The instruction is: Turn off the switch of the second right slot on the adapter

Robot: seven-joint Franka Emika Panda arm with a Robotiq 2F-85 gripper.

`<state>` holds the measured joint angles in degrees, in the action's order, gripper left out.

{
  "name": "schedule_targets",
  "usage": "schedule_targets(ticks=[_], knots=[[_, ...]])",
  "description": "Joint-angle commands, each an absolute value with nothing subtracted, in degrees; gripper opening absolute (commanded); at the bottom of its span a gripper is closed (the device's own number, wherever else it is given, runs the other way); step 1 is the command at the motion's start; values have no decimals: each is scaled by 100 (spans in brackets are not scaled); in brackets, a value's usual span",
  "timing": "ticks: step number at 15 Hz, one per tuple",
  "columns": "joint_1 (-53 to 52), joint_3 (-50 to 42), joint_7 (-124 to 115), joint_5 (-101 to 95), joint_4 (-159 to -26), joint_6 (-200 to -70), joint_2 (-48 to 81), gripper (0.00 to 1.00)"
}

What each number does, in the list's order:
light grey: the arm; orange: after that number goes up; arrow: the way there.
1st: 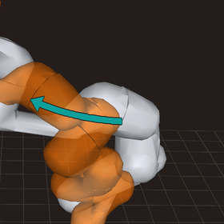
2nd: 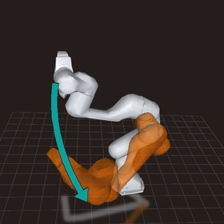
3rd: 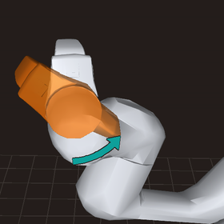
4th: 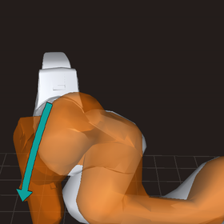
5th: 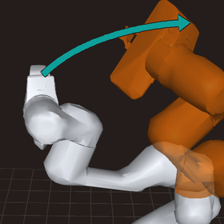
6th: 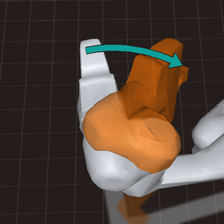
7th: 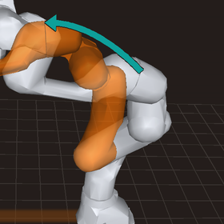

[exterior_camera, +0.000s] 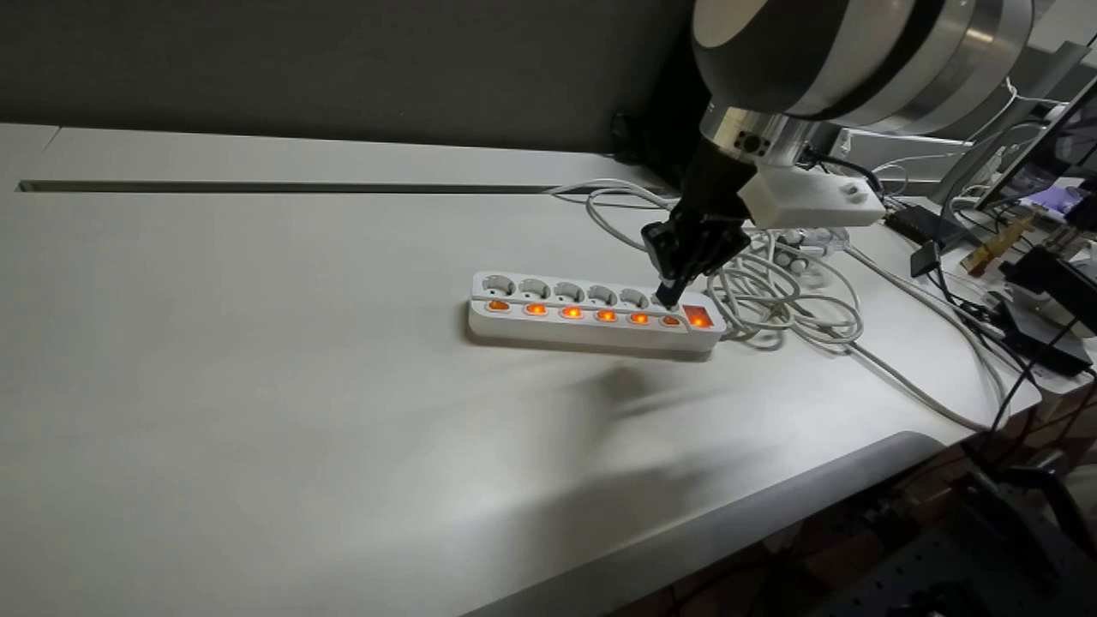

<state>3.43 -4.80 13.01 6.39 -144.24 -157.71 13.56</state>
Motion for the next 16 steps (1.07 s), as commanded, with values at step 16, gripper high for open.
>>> schedule_targets(ticks=[16], knots=[[343,-506,933,-447,-14600,-16842,1785,0]])
